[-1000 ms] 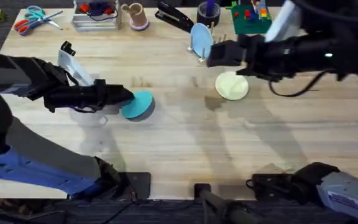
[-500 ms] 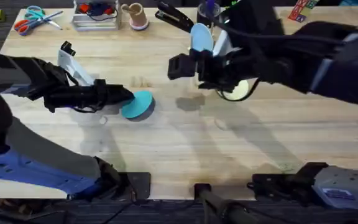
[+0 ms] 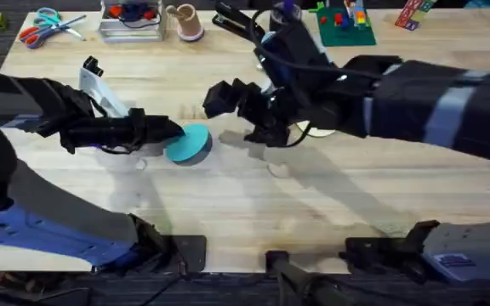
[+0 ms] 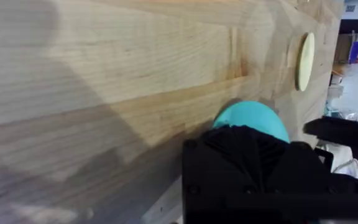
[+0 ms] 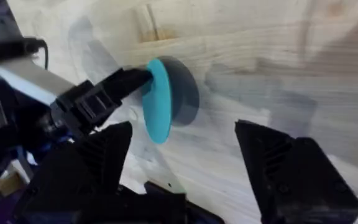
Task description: Pick up the plates from the table one by one and place each into a slot on the dish rack.
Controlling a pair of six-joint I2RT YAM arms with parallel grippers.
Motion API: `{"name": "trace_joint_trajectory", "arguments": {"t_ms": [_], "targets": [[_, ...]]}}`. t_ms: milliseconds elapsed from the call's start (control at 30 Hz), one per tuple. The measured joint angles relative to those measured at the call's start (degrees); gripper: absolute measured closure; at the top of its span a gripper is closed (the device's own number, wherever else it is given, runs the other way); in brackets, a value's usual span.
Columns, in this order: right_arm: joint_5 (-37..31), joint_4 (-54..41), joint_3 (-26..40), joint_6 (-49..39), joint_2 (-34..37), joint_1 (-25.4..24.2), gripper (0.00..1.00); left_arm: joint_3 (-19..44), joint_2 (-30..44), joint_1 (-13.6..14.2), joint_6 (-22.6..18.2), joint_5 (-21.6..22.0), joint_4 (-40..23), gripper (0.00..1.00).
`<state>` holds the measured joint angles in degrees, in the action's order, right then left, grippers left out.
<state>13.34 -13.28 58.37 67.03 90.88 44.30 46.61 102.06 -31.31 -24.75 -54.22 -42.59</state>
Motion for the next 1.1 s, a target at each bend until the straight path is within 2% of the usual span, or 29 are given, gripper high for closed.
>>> {"name": "trace_joint_trajectory", "arguments": {"t_ms": [367, 1100], "targets": [[0.0, 12.6, 0.0, 8.2, 5.0, 4.8, 0.007, 0.0, 0.0, 0.0, 0.2, 0.0, 0.0, 0.962], [0.0, 20.8, 0.5, 14.7, 12.8, 9.7, 0.013, 0.0, 0.0, 0.0, 0.2, 0.0, 0.0, 0.962]]}}
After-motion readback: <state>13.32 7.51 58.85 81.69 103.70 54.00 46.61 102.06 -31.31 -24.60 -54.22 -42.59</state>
